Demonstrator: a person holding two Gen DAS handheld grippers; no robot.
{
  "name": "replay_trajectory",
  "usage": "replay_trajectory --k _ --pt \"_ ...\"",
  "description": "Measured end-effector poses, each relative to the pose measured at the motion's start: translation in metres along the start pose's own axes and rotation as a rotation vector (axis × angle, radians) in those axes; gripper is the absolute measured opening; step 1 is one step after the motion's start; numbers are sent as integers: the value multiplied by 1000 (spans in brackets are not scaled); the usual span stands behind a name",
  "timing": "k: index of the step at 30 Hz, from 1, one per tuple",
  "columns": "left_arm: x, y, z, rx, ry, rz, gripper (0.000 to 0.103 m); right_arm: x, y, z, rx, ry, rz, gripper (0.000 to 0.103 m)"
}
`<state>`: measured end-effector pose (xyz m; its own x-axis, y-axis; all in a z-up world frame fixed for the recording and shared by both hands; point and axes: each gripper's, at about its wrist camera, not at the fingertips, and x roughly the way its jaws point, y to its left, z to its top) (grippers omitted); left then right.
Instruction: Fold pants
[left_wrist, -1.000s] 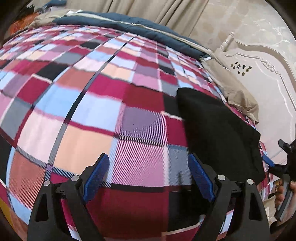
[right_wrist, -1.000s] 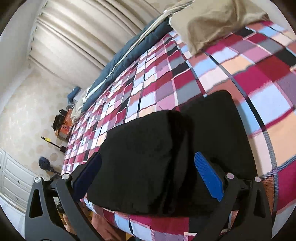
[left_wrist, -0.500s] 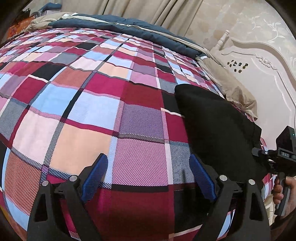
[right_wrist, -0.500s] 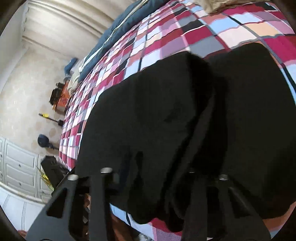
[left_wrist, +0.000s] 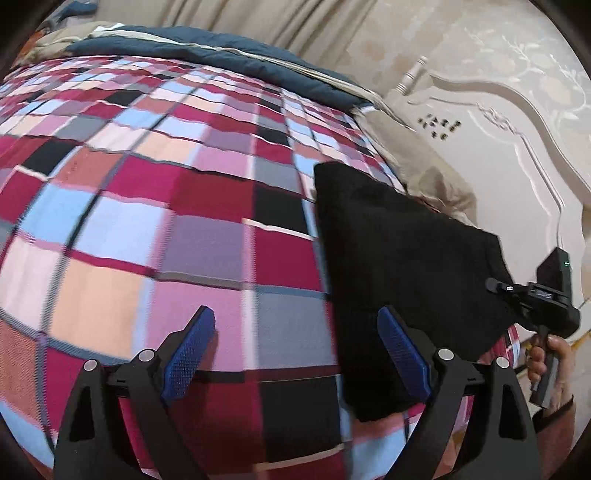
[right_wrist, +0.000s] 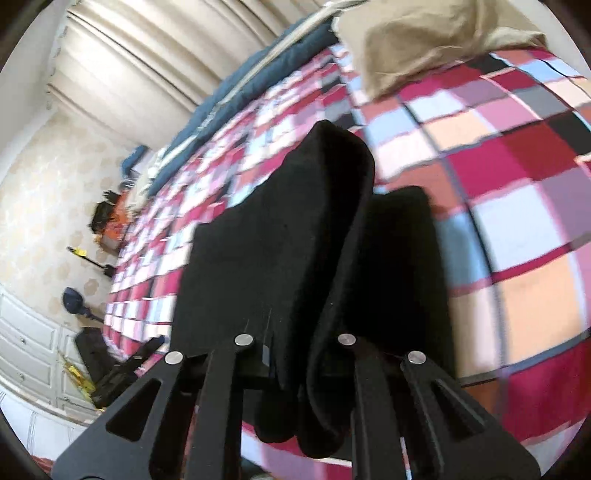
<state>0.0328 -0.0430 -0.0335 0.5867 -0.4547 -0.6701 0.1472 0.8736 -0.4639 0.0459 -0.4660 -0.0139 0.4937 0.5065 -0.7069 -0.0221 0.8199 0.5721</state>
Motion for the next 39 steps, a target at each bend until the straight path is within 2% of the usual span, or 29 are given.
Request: replay_trajectory --k 6,11,13,16,17,18,20,25,29,32,34,36,39 --pt "20 -8 -4 -33 59 -24 88 12 -38 -3 71 9 79 12" --pt "23 -10 -7 -32 59 -12 88 14 -51 -2 101 11 158 12" --pt "23 -9 -6 -36 62 -15 88 9 -54 -4 120 1 182 13" --pt "19 -3 -6 -59 67 -39 88 -13 -61 -7 161 -54 187 24" --pt "16 1 -5 -73 67 -50 88 -22 -65 -7 180 -79 197 37" --pt "16 4 -4 -82 67 -58 88 -29 -69 -8 197 -98 206 62" --pt "13 11 -3 -110 68 -81 88 -47 -76 -10 225 -150 160 92" --pt "13 15 -5 -144 80 -118 88 -53 -83 -22 242 -130 197 92" --pt "17 9 -7 -140 102 -149 88 -28 -79 -28 242 -75 226 92" --pt "22 3 -8 -128 118 -159 88 -16 -68 -30 194 -59 206 92" --pt "24 1 -8 -126 121 -157 89 -9 -60 -29 175 -41 225 92" --pt "26 1 -7 -150 134 -190 89 -3 -54 -26 158 -27 207 94" --pt "34 3 -6 -258 209 -332 89 0 -51 -26 145 -22 199 94"
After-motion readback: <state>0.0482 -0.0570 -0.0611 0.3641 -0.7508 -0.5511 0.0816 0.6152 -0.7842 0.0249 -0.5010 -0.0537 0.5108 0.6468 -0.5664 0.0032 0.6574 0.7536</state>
